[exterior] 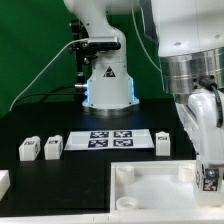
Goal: Assemble one leg
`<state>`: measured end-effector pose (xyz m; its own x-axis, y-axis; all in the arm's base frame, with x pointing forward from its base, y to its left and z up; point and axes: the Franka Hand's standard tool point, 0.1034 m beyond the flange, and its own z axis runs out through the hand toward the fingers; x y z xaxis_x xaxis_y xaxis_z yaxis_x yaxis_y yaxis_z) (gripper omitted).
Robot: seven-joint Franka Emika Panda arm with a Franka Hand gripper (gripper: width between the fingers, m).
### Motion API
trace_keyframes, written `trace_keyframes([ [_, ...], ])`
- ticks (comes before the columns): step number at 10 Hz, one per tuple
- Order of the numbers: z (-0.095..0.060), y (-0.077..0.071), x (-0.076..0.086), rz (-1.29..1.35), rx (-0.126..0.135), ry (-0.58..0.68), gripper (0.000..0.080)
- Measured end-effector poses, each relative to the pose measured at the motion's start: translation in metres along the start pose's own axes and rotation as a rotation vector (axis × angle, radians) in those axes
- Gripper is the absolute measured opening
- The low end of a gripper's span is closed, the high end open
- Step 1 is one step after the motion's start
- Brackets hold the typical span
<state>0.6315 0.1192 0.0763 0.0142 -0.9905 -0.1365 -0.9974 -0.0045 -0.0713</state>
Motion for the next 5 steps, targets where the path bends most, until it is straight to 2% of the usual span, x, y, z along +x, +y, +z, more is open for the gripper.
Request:
trace_keyframes([
  [1, -0.001, -0.003, 0.000, -0.097, 0.013, 0.000, 0.0479],
  [2, 0.000, -0.002, -0.003, -0.220, 0.012, -0.002, 0.0596],
  [3, 0.001, -0.001, -0.005, -0.414, 0.010, 0.006, 0.0633],
  [4, 0.003, 0.003, -0.008, -0.545, 0.007, 0.008, 0.0633],
  [5, 0.004, 0.007, -0.014, -0.602, 0.002, 0.007, 0.0647],
])
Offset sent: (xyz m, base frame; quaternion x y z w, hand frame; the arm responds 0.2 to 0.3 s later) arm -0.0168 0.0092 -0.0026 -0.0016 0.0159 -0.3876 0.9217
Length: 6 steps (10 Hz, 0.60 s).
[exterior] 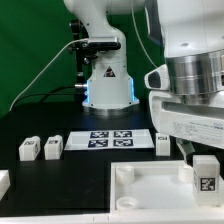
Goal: Assemble one leg
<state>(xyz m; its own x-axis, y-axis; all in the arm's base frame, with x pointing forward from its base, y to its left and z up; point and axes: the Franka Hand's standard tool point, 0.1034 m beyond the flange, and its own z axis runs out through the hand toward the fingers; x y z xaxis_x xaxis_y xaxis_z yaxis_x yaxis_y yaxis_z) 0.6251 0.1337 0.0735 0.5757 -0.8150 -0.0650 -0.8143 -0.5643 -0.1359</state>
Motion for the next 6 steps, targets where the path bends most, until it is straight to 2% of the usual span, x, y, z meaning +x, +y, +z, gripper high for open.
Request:
trace_keyframes([
  [2, 0.000, 0.001, 0.002, -0.249, -0.001, 0.000, 0.0648],
  [5, -0.003, 0.001, 0.008, -0.769, -0.048, 0.028, 0.0648],
  [6, -0.003, 0.002, 0.010, -0.886, -0.055, 0.031, 0.0648],
])
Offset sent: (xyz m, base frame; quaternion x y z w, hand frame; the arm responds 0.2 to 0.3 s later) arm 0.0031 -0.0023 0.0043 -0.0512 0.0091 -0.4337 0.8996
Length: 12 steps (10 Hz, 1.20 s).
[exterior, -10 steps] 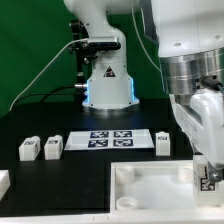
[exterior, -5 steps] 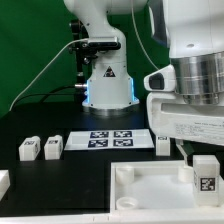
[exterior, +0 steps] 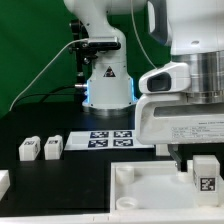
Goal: Assemble one leg
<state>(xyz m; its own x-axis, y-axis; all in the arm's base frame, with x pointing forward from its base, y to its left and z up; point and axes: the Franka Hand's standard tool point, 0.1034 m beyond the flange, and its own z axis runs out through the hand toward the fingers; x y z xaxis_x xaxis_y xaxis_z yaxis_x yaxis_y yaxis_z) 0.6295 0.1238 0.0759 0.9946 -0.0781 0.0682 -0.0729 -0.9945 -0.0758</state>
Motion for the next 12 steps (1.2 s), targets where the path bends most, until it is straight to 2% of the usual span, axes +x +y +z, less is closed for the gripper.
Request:
trace_keyframes([
  [2, 0.0007, 0.0002, -0.0005, -0.005, 0.000, -0.001, 0.0648],
  [4, 0.0010, 0.0000, -0.0007, 0.011, 0.001, -0.001, 0.0405],
  [5, 0.0014, 0.0011, -0.0009, 0.133, 0.002, -0.002, 0.0405],
  [6, 0.0019, 0.0028, -0.0012, 0.252, 0.000, -0.003, 0.0301],
  [8, 0.0021, 0.0040, -0.0012, 0.395, 0.001, -0.004, 0.0299],
  [10, 0.0033, 0.0073, 0.0004, 0.785, 0.036, -0.013, 0.0298],
  [11, 0.0039, 0.0066, -0.0001, 0.980, 0.048, -0.015, 0.0296],
  [12, 0.0046, 0.0035, -0.0013, 1.136, 0.049, -0.016, 0.0296],
])
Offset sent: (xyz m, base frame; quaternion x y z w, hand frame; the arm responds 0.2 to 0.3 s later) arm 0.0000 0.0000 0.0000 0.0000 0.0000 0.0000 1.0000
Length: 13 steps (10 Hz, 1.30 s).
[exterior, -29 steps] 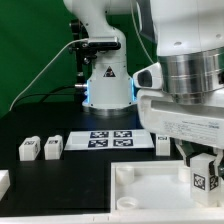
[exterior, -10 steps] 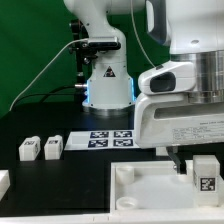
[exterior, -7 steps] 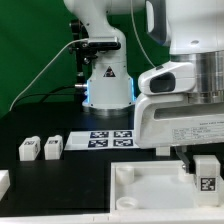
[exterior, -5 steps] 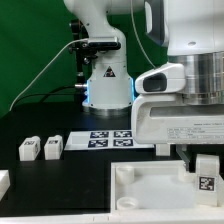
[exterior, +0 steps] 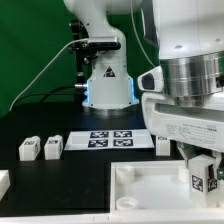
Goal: Assemble one leg
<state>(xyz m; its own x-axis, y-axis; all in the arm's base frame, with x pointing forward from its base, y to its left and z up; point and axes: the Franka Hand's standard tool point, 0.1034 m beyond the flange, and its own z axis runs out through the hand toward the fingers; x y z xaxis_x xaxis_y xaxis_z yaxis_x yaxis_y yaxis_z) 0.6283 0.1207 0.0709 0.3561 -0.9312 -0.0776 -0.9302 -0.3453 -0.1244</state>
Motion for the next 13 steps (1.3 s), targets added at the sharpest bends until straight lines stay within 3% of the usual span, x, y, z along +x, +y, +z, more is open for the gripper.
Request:
trace_keyframes([
  [1, 0.000, -0.001, -0.003, 0.144, 0.003, -0.001, 0.0297],
  [3, 0.001, -0.001, 0.000, 0.375, 0.036, -0.036, 0.0297],
  [5, 0.001, 0.000, 0.000, 0.311, 0.036, -0.035, 0.0297],
  [6, 0.001, 0.000, 0.001, 0.248, 0.036, -0.032, 0.0465],
  [7, 0.001, 0.001, 0.005, 0.034, 0.039, -0.027, 0.0584],
  [10, 0.002, 0.002, 0.005, -0.361, 0.033, -0.011, 0.0647],
  [13, 0.002, 0.003, 0.007, -0.719, 0.027, 0.001, 0.0649],
])
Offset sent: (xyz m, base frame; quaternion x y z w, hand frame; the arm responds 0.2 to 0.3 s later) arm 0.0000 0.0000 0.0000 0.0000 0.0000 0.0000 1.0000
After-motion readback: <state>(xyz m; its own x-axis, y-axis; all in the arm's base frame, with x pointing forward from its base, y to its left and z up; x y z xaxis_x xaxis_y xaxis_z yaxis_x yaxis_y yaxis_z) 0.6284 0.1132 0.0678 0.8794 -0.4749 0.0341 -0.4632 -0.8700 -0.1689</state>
